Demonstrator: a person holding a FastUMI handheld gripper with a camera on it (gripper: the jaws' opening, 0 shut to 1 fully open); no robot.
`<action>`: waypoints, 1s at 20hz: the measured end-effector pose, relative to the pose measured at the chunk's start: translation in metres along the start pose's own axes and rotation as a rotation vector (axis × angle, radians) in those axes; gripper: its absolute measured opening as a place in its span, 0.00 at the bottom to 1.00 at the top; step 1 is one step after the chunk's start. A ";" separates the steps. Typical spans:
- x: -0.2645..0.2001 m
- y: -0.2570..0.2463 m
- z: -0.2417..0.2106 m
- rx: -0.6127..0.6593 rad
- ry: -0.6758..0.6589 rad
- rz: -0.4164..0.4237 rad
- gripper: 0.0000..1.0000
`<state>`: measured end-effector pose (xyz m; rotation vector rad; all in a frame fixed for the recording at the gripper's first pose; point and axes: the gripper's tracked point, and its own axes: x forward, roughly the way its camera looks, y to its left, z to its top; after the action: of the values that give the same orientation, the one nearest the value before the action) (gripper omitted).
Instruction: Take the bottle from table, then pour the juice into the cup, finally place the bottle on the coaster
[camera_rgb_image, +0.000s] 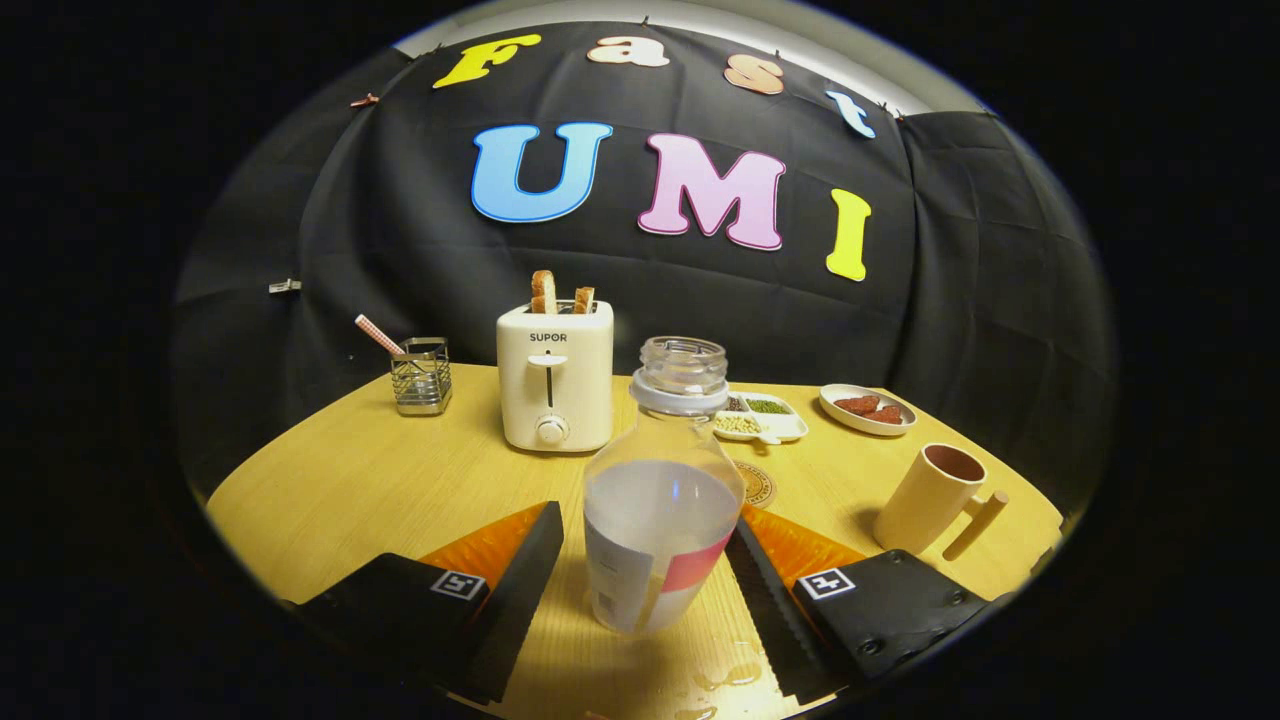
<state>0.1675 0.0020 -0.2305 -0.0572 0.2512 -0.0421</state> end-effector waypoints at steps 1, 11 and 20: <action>0.004 -0.002 -0.002 0.001 0.004 -0.007 0.97; 0.014 -0.006 -0.005 -0.018 0.017 -0.005 0.78; 0.004 -0.035 0.027 0.212 0.020 -0.001 0.70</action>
<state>0.1775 -0.0314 -0.2029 0.1544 0.2653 -0.0706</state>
